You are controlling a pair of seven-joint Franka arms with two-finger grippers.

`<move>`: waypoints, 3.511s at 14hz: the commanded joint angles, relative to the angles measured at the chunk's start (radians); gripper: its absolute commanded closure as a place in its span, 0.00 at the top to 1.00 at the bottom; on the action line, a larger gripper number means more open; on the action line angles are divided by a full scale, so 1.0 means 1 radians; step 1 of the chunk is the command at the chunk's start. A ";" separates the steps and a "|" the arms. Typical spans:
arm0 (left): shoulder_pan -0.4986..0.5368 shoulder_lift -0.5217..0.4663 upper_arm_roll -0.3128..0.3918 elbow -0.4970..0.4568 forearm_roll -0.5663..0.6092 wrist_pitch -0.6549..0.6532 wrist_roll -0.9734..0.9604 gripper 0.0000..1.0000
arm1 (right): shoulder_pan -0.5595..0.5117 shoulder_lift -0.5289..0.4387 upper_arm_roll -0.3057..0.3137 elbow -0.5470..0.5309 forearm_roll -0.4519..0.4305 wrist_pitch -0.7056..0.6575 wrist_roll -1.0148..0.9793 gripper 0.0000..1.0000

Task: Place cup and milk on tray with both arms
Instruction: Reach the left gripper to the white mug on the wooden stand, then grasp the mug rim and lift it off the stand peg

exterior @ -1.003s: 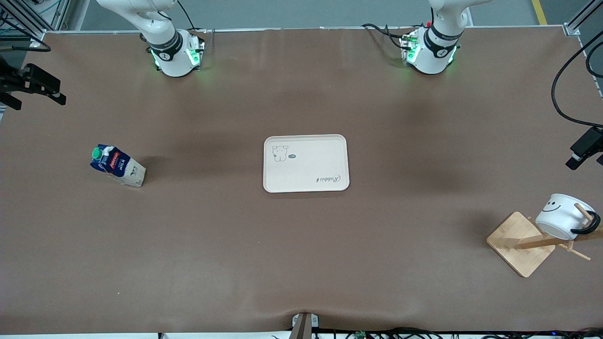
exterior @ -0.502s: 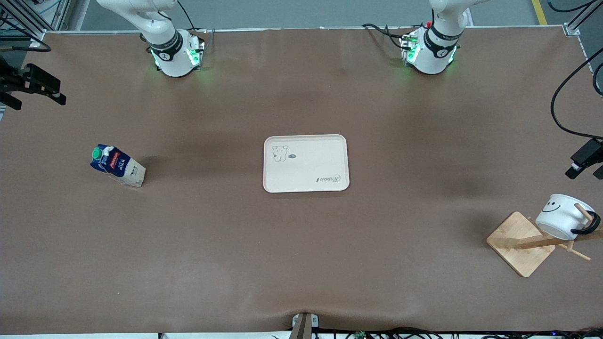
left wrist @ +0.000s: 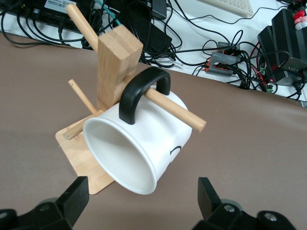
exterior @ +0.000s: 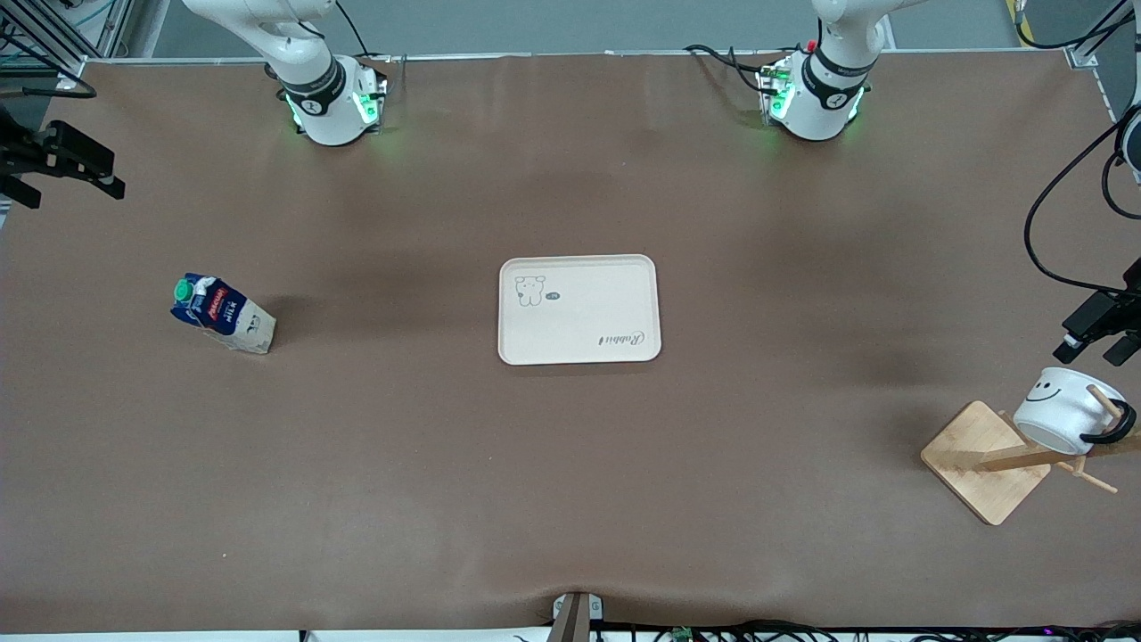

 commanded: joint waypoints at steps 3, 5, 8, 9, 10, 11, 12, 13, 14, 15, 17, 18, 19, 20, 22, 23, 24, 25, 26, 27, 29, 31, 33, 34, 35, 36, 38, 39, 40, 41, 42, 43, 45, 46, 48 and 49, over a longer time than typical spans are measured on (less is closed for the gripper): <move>-0.011 0.023 -0.007 0.038 -0.041 0.013 0.027 0.86 | -0.005 0.002 0.000 0.012 0.009 -0.007 0.006 1.00; -0.014 0.029 -0.010 0.049 -0.041 0.014 0.048 0.80 | -0.005 0.002 0.000 0.012 0.009 -0.007 0.006 1.00; -0.015 0.043 -0.016 0.058 -0.042 0.014 0.053 0.75 | -0.005 0.002 0.000 0.012 0.009 -0.007 0.006 1.00; -0.017 0.046 -0.016 0.061 -0.042 0.014 0.053 0.74 | -0.005 0.002 0.000 0.012 0.009 -0.007 0.006 1.00; -0.017 0.050 -0.016 0.067 -0.042 0.014 0.054 0.72 | -0.005 0.002 0.000 0.012 0.009 -0.007 0.006 1.00; -0.017 0.053 -0.016 0.069 -0.042 0.014 0.061 0.71 | -0.005 0.002 0.000 0.012 0.009 -0.007 0.006 1.00; -0.017 0.056 -0.016 0.070 -0.042 0.014 0.074 0.64 | -0.005 0.002 0.000 0.011 0.009 -0.007 0.006 1.00; -0.017 0.056 -0.016 0.078 -0.042 0.014 0.082 0.60 | -0.005 0.002 0.000 0.012 0.009 -0.007 0.006 1.00; -0.017 0.069 -0.016 0.089 -0.042 0.014 0.085 0.59 | -0.005 0.002 0.000 0.011 0.009 -0.007 0.006 1.00; -0.017 0.078 -0.016 0.092 -0.042 0.014 0.090 0.53 | -0.005 0.002 0.000 0.012 0.009 -0.007 0.006 1.00; -0.017 0.087 -0.016 0.101 -0.042 0.014 0.090 0.50 | -0.005 0.002 -0.001 0.012 0.009 -0.007 0.004 1.00; -0.017 0.092 -0.016 0.104 -0.042 0.014 0.090 0.45 | -0.005 0.002 0.000 0.012 0.011 -0.007 0.004 1.00; -0.017 0.095 -0.016 0.107 -0.042 0.014 0.090 0.42 | -0.005 0.002 0.000 0.012 0.009 -0.007 0.004 1.00; -0.017 0.099 -0.018 0.110 -0.042 0.014 0.090 0.39 | -0.005 0.002 -0.001 0.011 0.009 -0.007 0.004 1.00; -0.019 0.101 -0.018 0.113 -0.042 0.014 0.090 0.27 | -0.005 0.002 -0.001 0.011 0.009 -0.007 0.004 1.00; -0.019 0.101 -0.018 0.115 -0.042 0.014 0.090 0.19 | -0.005 0.004 -0.001 0.011 0.009 -0.007 0.004 1.00; -0.020 0.101 -0.018 0.115 -0.042 0.014 0.090 0.12 | -0.005 0.004 -0.001 0.011 0.011 -0.007 0.004 1.00; -0.019 0.101 -0.021 0.115 -0.042 0.014 0.090 0.05 | -0.005 0.004 -0.001 0.011 0.009 -0.007 0.004 1.00; -0.019 0.101 -0.028 0.115 -0.042 0.014 0.090 0.00 | -0.005 0.004 -0.001 0.011 0.011 -0.007 0.004 1.00; -0.019 0.101 -0.032 0.115 -0.042 0.014 0.088 0.00 | -0.005 0.004 -0.001 0.011 0.011 -0.007 0.004 1.00; -0.025 0.101 -0.045 0.110 -0.042 0.013 0.087 0.00 | -0.005 0.004 -0.001 0.011 0.011 -0.011 0.004 1.00; -0.026 0.095 -0.052 0.100 -0.042 0.008 0.078 0.00 | -0.003 0.004 -0.001 0.011 0.011 -0.007 0.004 1.00; -0.026 0.083 -0.076 0.084 -0.041 0.005 0.076 0.00 | 0.000 0.004 -0.001 0.011 0.011 -0.007 0.004 1.00; -0.026 0.072 -0.079 0.073 -0.039 0.002 0.078 0.00 | 0.000 0.004 0.000 0.011 0.011 -0.007 0.004 1.00; -0.026 0.058 -0.079 0.057 -0.038 -0.001 0.078 0.00 | 0.000 0.004 -0.001 0.011 0.018 -0.009 0.006 1.00; -0.026 0.041 -0.079 0.038 -0.033 -0.004 0.081 0.00 | -0.003 0.004 -0.001 0.011 0.029 -0.009 0.006 1.00; -0.023 0.012 -0.078 0.020 -0.027 -0.051 0.081 0.00 | -0.014 0.004 -0.001 0.011 0.031 -0.009 0.006 1.00; -0.019 0.003 -0.076 0.026 -0.026 -0.097 0.081 0.00 | -0.014 0.004 -0.001 0.011 0.031 -0.009 0.006 1.00; -0.017 -0.009 -0.075 0.027 -0.026 -0.131 0.079 0.00 | -0.014 0.005 -0.001 0.011 0.031 -0.009 0.006 1.00; -0.015 -0.019 -0.075 0.027 -0.026 -0.156 0.079 0.00 | -0.012 0.004 -0.001 0.011 0.031 -0.007 0.006 1.00; -0.015 -0.026 -0.075 0.029 -0.026 -0.179 0.078 0.00 | -0.009 0.004 -0.001 0.011 0.031 -0.007 0.006 1.00; -0.015 -0.028 -0.073 0.029 -0.026 -0.197 0.078 0.00 | -0.009 0.004 -0.001 0.011 0.032 -0.007 0.006 1.00; -0.014 -0.029 -0.070 0.033 -0.024 -0.246 0.053 0.00 | -0.012 0.005 -0.001 0.011 0.037 -0.007 0.006 1.00; -0.014 -0.034 -0.068 0.038 -0.022 -0.275 0.027 0.00 | -0.012 0.007 -0.001 0.011 0.037 -0.007 0.004 1.00; -0.015 -0.037 -0.071 0.062 0.051 -0.337 -0.066 0.00 | -0.009 0.016 -0.001 0.011 0.037 -0.004 0.004 1.00; -0.015 -0.037 -0.076 0.087 0.103 -0.369 -0.135 0.00 | -0.009 0.016 -0.001 0.011 0.037 -0.004 0.004 1.00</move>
